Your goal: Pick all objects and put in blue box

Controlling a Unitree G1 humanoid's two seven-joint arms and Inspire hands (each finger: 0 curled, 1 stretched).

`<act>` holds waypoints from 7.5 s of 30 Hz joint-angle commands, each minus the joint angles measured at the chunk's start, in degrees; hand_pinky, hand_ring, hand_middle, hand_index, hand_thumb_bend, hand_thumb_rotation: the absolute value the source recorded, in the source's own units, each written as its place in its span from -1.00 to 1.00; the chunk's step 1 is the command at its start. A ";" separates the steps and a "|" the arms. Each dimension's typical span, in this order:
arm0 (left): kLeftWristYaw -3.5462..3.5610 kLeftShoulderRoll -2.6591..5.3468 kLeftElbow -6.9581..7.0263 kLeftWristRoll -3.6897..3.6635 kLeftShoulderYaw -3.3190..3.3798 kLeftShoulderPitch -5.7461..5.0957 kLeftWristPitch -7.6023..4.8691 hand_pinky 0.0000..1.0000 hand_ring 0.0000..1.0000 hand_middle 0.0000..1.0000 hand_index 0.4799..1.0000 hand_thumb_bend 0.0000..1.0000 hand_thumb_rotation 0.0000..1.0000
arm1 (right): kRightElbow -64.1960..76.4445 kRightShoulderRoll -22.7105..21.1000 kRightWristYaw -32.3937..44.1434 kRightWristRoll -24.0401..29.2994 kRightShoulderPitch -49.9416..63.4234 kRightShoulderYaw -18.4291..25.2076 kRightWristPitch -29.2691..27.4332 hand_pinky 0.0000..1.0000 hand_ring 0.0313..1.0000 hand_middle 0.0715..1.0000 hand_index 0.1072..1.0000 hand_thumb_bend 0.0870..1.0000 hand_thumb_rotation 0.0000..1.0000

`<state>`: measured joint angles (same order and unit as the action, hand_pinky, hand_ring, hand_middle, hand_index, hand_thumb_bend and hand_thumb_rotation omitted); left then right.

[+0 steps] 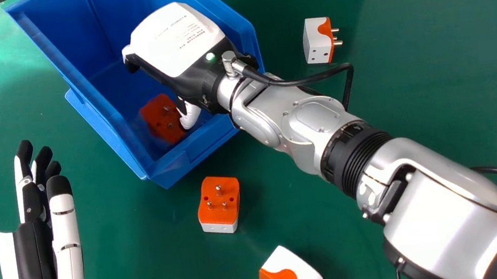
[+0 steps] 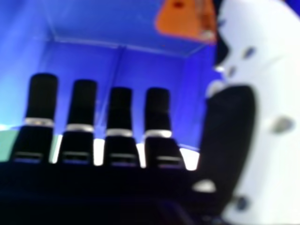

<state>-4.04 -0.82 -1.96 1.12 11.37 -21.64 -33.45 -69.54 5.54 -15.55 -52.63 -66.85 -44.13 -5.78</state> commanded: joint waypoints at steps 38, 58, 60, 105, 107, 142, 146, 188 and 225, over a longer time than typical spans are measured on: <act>0.49 -0.08 1.25 -0.19 -0.16 -0.36 -0.35 0.86 0.89 0.92 0.94 -0.09 0.97 | 16.00 -6.20 -2.44 1.02 2.75 3.03 -2.20 0.20 0.41 0.46 0.37 0.29 -1.00; 1.14 -0.48 1.62 -1.11 -0.31 0.56 1.10 0.86 0.87 0.92 0.95 -0.10 0.93 | 60.02 -22.26 6.05 0.17 27.10 11.72 -1.94 0.20 0.43 0.47 0.39 0.34 -0.99; 1.02 -0.53 1.48 -0.69 -0.26 0.67 0.82 0.85 0.87 0.92 0.95 -0.10 0.93 | 63.26 -23.39 6.15 0.38 29.65 12.72 -2.57 0.19 0.43 0.47 0.39 0.35 -0.98; 0.73 -0.98 1.54 0.28 0.13 0.59 1.49 0.83 0.85 0.89 0.92 -0.06 0.91 | 77.79 -25.94 4.60 2.97 56.70 33.62 -0.14 0.44 0.72 0.78 0.71 0.00 -0.54; 0.81 -0.96 1.57 0.20 0.09 0.55 1.48 0.83 0.85 0.89 0.92 -0.06 0.91 | 76.80 -25.96 5.22 2.52 55.91 33.16 0.98 0.47 0.74 0.81 0.74 -0.01 -0.50; 2.60 -1.16 1.88 -2.04 0.44 1.27 1.54 0.87 0.87 0.91 0.95 -0.11 0.89 | 44.86 -28.08 9.39 -0.56 29.76 24.26 8.63 0.38 0.63 0.70 0.62 0.16 -0.59; 2.78 -1.13 2.28 -1.82 0.50 1.12 1.70 0.88 0.88 0.91 0.96 -0.11 0.89 | 41.45 -27.87 9.85 0.21 26.79 23.92 9.13 0.36 0.62 0.68 0.60 0.16 -0.60; 2.74 -1.08 2.43 -1.94 0.82 -0.15 0.88 0.88 0.88 0.92 0.97 -0.07 0.90 | 9.77 -20.75 7.55 3.68 7.88 14.73 9.88 0.12 0.38 0.42 0.36 0.27 -0.73; 2.07 -1.18 0.33 -0.62 1.31 1.50 -0.19 0.85 0.87 0.91 0.93 -0.10 0.93 | 5.94 -20.85 5.77 5.46 1.91 12.91 10.37 -0.02 0.28 0.40 0.43 0.24 -0.71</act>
<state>-1.68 -1.41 -1.69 0.16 12.40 -20.26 -31.66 -64.73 -14.26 -8.57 -46.89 -62.07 -31.06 4.77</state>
